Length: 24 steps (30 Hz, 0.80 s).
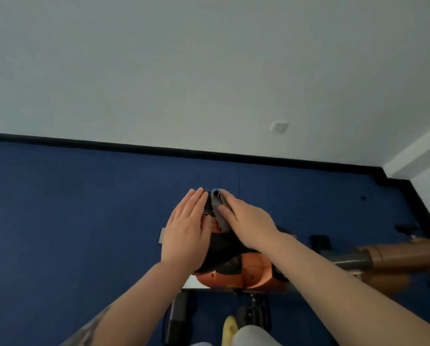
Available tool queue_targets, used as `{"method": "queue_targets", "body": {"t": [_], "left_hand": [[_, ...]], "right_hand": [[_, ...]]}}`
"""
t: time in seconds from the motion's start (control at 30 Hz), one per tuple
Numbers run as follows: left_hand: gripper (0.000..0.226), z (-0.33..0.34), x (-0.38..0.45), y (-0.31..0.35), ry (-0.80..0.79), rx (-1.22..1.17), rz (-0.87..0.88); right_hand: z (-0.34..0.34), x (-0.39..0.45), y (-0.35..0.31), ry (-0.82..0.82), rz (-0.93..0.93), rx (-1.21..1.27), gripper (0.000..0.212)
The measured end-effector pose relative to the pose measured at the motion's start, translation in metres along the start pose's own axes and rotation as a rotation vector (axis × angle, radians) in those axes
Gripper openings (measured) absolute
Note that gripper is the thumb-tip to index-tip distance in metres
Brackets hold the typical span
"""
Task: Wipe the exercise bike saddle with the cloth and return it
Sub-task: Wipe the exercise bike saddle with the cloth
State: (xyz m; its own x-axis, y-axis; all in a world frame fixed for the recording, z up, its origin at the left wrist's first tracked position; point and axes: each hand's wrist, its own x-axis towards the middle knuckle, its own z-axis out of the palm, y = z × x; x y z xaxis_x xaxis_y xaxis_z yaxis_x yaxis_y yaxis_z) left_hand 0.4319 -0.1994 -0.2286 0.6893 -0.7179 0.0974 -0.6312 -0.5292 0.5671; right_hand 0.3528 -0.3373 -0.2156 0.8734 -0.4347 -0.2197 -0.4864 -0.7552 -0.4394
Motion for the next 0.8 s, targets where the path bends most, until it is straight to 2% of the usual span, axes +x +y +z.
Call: {"method": "queue_targets", "body": {"t": [0.1,0.17,0.3,0.37,0.47,0.53,0.63,0.73,0.8], "left_hand": [[0.049,-0.001,-0.001,-0.001,-0.015,-0.016,-0.006],[0.049,-0.001,0.000,-0.001,-0.008,-0.015,0.002],[0.049,0.002,0.002,-0.004,0.011,0.007,0.036],[0.049,0.003,0.001,-0.005,0.008,0.007,0.031],[0.049,0.001,0.000,-0.004,-0.006,0.007,0.035],[0.049,0.001,0.000,-0.004,-0.015,0.011,0.047],[0.049,0.000,0.001,-0.005,-0.012,0.006,0.059],[0.049,0.001,0.000,-0.004,-0.014,0.010,0.062],[0.049,0.000,0.000,-0.004,-0.027,0.021,0.062]], "right_hand": [[0.001,-0.040,0.031,0.104,-0.043,-0.122,0.046],[-0.001,-0.049,0.047,0.146,0.047,-0.162,0.041],[0.017,-0.029,0.018,0.274,0.230,-0.252,0.057],[0.032,-0.029,-0.004,0.406,0.235,-0.170,0.054],[0.033,-0.050,0.011,0.432,0.175,-0.084,0.050],[0.029,-0.063,0.037,0.458,0.274,-0.011,0.049],[0.030,-0.063,0.045,0.547,0.467,0.233,0.038],[0.046,-0.057,0.016,0.692,0.535,0.157,0.032],[0.059,-0.064,0.002,0.762,0.497,0.157,0.038]]}}
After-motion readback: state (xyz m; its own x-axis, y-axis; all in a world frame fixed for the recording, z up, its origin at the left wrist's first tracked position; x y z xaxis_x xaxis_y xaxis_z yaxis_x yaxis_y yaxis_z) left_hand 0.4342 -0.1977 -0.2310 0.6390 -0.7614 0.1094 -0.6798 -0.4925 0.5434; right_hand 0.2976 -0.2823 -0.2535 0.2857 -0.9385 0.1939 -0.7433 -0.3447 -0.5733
